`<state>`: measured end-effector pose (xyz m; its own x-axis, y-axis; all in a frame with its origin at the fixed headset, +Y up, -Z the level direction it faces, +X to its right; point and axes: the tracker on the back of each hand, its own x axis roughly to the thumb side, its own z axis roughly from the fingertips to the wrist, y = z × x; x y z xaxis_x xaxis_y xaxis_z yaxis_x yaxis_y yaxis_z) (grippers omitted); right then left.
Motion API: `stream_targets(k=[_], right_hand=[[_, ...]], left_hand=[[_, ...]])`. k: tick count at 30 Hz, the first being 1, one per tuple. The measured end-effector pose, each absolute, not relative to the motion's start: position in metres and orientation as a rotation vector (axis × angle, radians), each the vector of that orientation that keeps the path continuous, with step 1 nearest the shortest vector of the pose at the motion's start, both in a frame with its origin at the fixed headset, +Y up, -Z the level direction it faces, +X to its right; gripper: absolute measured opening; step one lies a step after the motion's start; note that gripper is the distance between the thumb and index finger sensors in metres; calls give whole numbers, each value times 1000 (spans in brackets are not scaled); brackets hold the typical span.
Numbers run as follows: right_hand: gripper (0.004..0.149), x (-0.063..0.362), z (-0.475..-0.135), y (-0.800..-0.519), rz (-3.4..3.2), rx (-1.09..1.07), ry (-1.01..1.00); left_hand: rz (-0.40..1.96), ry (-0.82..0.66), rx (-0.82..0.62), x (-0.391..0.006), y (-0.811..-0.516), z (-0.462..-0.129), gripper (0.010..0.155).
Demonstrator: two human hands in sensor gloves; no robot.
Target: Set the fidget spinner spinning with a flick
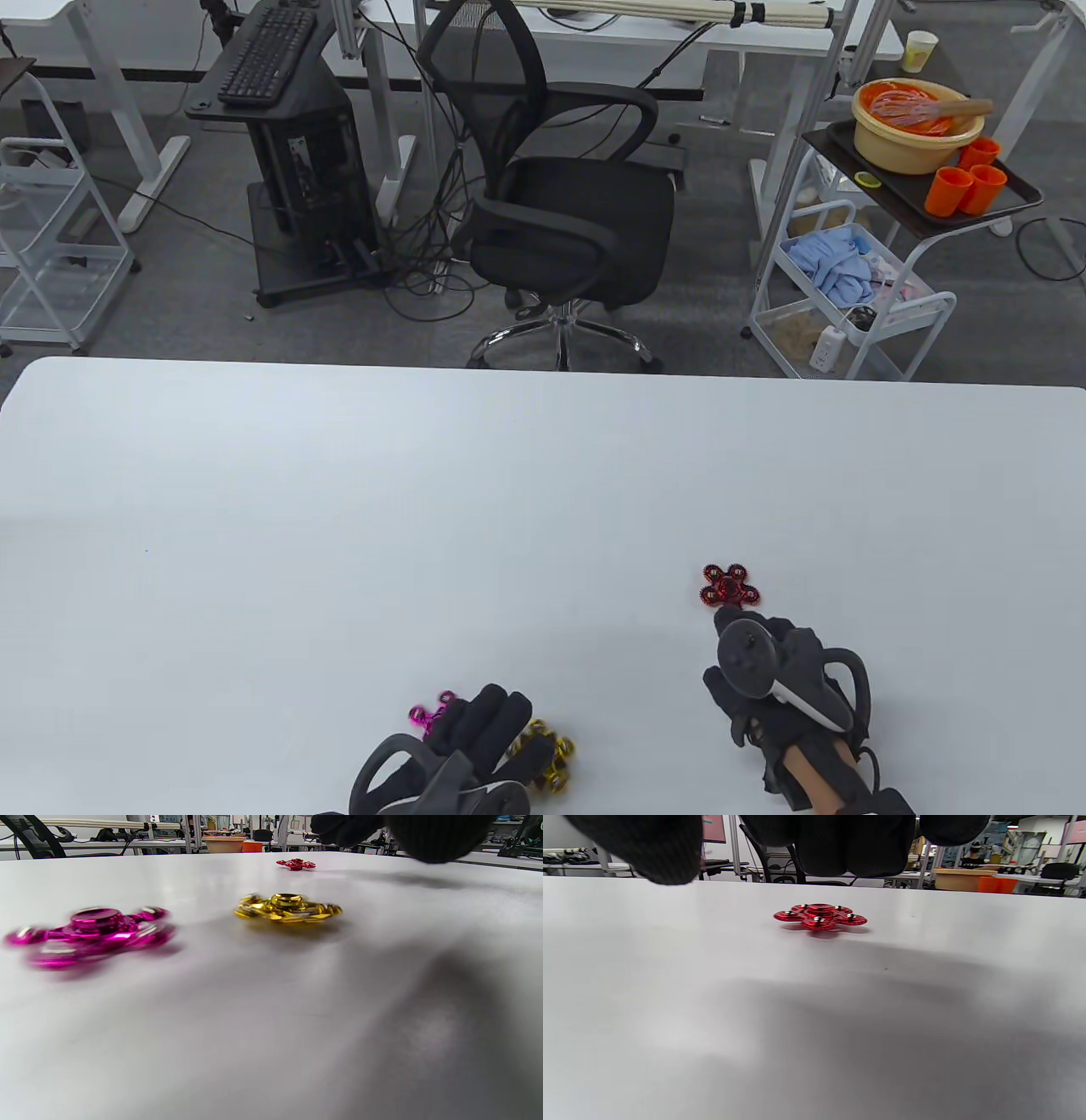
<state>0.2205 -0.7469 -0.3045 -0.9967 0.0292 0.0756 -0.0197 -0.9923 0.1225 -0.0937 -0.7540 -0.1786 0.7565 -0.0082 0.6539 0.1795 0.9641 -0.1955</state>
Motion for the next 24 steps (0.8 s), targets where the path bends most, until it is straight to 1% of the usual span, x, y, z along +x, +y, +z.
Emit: stream_targets(k=[6, 10, 15, 24], right_hand=[[80, 229, -354, -759, 3070, 38, 355], [82, 233, -376, -765, 3076, 4, 422], [83, 233, -390, -768, 3078, 29, 492], [81, 231, -400, -775, 3103, 46, 599]], left_hand=[[-118, -702, -259, -95, -757, -180, 82], [-112, -690, -261, -97, -757, -183, 82], [-110, -694, -270, -96, -758, -183, 82], [-119, -698, -293, -94, -761, -185, 82]])
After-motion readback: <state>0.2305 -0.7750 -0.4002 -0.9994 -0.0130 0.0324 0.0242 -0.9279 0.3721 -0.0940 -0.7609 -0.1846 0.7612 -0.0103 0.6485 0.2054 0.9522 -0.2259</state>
